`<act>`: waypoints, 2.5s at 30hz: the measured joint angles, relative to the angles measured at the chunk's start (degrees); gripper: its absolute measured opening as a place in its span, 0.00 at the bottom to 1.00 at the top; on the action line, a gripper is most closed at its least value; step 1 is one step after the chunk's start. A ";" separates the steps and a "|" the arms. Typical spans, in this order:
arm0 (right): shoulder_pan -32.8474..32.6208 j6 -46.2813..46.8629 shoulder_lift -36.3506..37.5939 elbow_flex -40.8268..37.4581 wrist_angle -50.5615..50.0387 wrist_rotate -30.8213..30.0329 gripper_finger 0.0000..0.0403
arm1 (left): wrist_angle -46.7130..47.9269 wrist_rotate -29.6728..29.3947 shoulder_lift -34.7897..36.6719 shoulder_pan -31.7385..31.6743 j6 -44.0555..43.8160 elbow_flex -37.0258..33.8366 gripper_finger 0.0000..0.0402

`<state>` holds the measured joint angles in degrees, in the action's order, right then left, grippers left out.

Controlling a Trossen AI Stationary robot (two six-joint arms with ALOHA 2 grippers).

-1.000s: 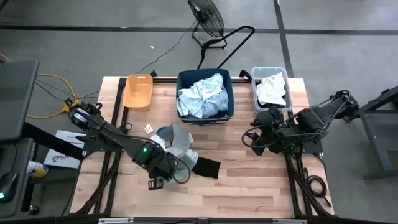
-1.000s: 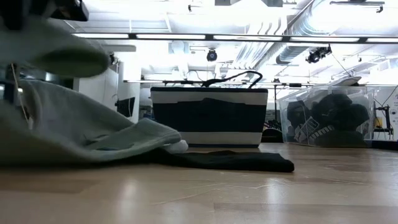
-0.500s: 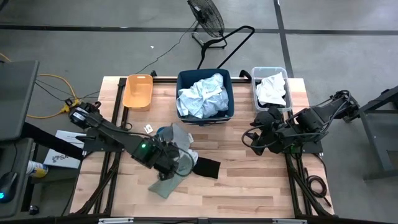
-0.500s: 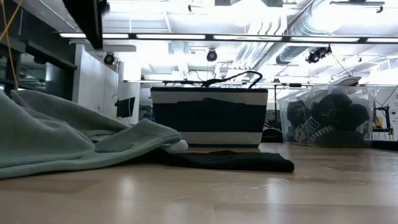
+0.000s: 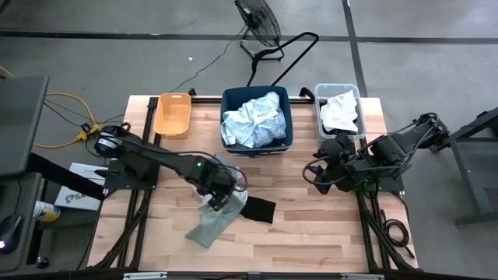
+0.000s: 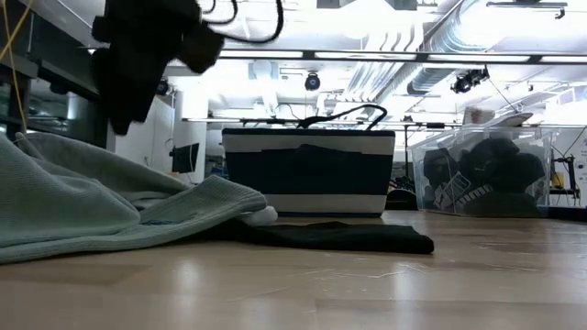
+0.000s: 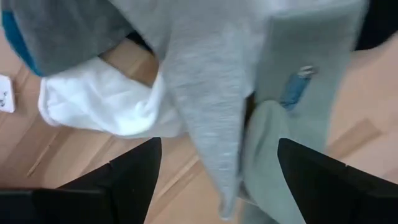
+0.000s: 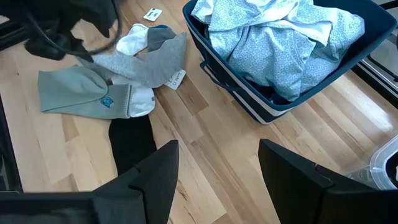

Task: Pick & Place Cloths
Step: Put the gray sock into the yellow bin

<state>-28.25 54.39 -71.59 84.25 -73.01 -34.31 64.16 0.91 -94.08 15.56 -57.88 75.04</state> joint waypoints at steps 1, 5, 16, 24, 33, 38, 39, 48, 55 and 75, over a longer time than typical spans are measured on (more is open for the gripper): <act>0.02 0.09 0.01 0.00 0.00 0.00 0.53 | 0.25 0.18 -0.62 -0.26 -0.01 -0.21 0.78; 0.02 0.87 0.02 0.00 -0.04 0.00 0.53 | 0.50 1.05 -3.40 -0.32 -0.14 -0.72 0.78; 0.02 1.29 0.02 0.00 -0.02 0.00 0.53 | 0.64 6.55 -8.53 -0.18 -1.36 -0.70 0.75; 0.02 1.31 0.00 0.00 0.00 -0.02 0.53 | 0.68 9.06 -8.49 -0.18 -1.28 -0.70 0.40; 0.01 1.31 0.01 0.00 0.00 -0.02 0.53 | 1.52 9.15 -8.49 -0.18 1.67 -0.70 0.02; 0.00 1.31 0.02 0.00 0.00 0.00 0.53 | 4.82 8.55 -7.80 -0.07 1.84 0.44 0.01; 0.01 1.31 0.02 0.00 0.00 0.00 0.53 | 5.87 8.21 -7.58 -0.07 1.96 1.40 0.01; 0.00 1.51 0.02 0.00 -0.13 0.02 0.53 | 12.94 3.12 -5.42 -0.03 5.07 14.04 0.00; 0.00 1.45 0.01 0.00 -0.15 0.00 0.53 | 26.54 -8.16 -4.20 -0.14 4.52 26.98 0.00; 0.00 1.46 0.00 0.00 -0.06 -1.08 0.53 | 25.90 -32.97 9.32 -7.19 4.34 30.88 0.00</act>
<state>-28.25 55.85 -71.59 84.25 -73.08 -35.39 90.06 -32.06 -84.75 8.36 -53.54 105.93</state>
